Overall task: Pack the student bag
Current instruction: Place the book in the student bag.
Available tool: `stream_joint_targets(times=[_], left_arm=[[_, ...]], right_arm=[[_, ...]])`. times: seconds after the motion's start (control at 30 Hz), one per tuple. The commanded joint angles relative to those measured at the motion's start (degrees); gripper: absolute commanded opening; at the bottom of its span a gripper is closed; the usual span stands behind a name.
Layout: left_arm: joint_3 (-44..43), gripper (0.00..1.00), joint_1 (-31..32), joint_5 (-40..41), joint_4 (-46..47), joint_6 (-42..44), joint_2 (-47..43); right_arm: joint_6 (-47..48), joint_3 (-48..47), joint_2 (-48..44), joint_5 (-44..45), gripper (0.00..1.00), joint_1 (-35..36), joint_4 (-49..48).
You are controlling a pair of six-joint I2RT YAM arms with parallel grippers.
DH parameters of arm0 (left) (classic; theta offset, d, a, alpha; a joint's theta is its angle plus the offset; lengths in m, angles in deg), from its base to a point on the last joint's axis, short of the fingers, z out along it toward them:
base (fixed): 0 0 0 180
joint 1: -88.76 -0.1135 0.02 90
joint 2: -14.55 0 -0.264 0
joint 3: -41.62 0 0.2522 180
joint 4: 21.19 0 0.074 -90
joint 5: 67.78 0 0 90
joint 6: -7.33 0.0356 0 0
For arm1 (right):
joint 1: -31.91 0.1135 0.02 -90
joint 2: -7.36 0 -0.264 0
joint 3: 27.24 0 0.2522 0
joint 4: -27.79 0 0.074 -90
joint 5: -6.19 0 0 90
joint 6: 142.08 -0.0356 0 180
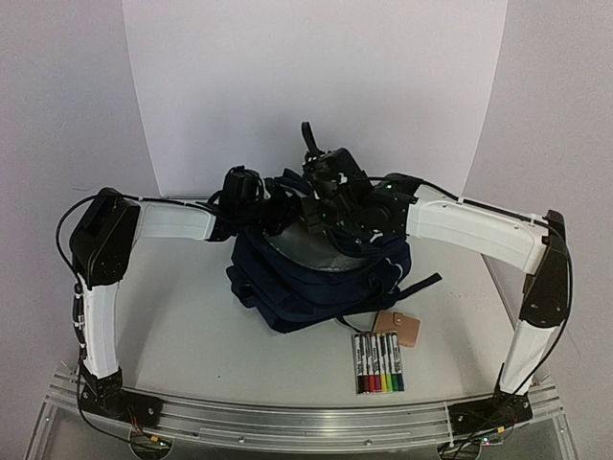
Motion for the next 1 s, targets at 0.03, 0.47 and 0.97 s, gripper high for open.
stream_joint_targets(times=[0.03, 0.47, 0.97], left_arm=[[-5.1, 0.06, 0.6, 2.2, -2.5, 3.9, 2.5], [2.2, 0.63, 0.4, 8.1, -17.9, 17.6, -17.4], [18.4, 0.88, -1.6, 11.2, -26.8, 16.8, -30.9]], right_arm=[[-2.4, -0.7, -3.0, 2.5, 0.00, 1.5, -9.9], [-3.2, 0.9, -2.5, 6.0, 0.00, 0.6, -9.9], [3.0, -8.9, 8.7, -1.4, 0.00, -4.5, -13.4]])
